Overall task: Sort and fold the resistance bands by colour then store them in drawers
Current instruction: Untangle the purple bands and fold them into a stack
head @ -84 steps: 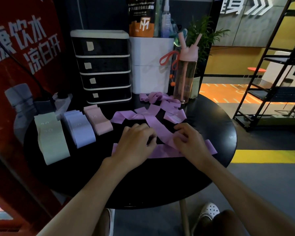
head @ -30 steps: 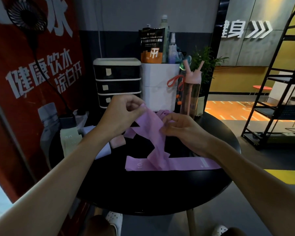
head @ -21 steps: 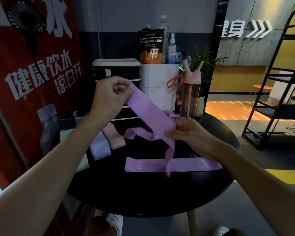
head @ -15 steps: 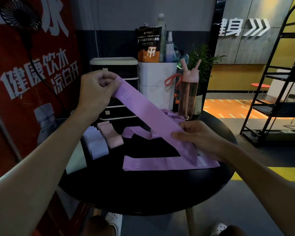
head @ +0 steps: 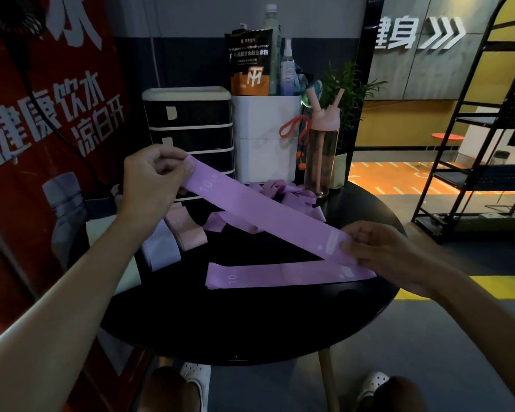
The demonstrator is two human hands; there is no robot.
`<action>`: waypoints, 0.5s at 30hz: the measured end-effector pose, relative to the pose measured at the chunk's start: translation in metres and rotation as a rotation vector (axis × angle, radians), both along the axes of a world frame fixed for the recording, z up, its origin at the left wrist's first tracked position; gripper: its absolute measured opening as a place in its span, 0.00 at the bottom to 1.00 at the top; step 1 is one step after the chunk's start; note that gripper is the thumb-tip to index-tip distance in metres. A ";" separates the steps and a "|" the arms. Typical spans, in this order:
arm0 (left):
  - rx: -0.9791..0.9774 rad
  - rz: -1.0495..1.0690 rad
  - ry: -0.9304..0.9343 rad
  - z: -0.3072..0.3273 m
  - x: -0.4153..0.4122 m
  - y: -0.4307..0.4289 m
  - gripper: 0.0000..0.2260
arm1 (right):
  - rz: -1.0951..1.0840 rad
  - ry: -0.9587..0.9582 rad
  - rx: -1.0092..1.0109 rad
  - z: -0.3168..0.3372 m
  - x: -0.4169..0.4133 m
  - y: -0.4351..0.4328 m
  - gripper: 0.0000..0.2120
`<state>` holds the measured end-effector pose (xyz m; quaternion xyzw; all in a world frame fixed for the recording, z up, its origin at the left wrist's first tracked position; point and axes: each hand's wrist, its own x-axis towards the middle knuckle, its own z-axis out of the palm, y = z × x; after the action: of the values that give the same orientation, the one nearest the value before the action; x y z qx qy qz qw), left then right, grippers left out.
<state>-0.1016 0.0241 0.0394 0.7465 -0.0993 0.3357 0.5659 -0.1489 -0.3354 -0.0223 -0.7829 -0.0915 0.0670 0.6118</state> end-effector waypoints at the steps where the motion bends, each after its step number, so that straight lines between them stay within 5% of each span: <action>1: -0.013 0.001 0.016 -0.007 -0.002 -0.002 0.06 | -0.067 0.009 0.052 -0.002 0.000 0.000 0.09; 5: -0.046 0.005 0.088 -0.036 -0.015 -0.014 0.08 | -0.299 0.044 0.177 -0.015 0.003 -0.005 0.17; 8: -0.092 0.008 0.154 -0.058 -0.026 -0.023 0.06 | -0.438 -0.022 0.090 -0.027 0.006 -0.007 0.18; 15: -0.010 0.037 0.252 -0.101 -0.031 -0.022 0.06 | -0.597 -0.274 -0.224 -0.052 0.013 -0.014 0.05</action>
<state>-0.1329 0.0020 -0.0617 0.7816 -0.0117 0.2500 0.5714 -0.1362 -0.3496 -0.0740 -0.8392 0.0681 -0.2108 0.4967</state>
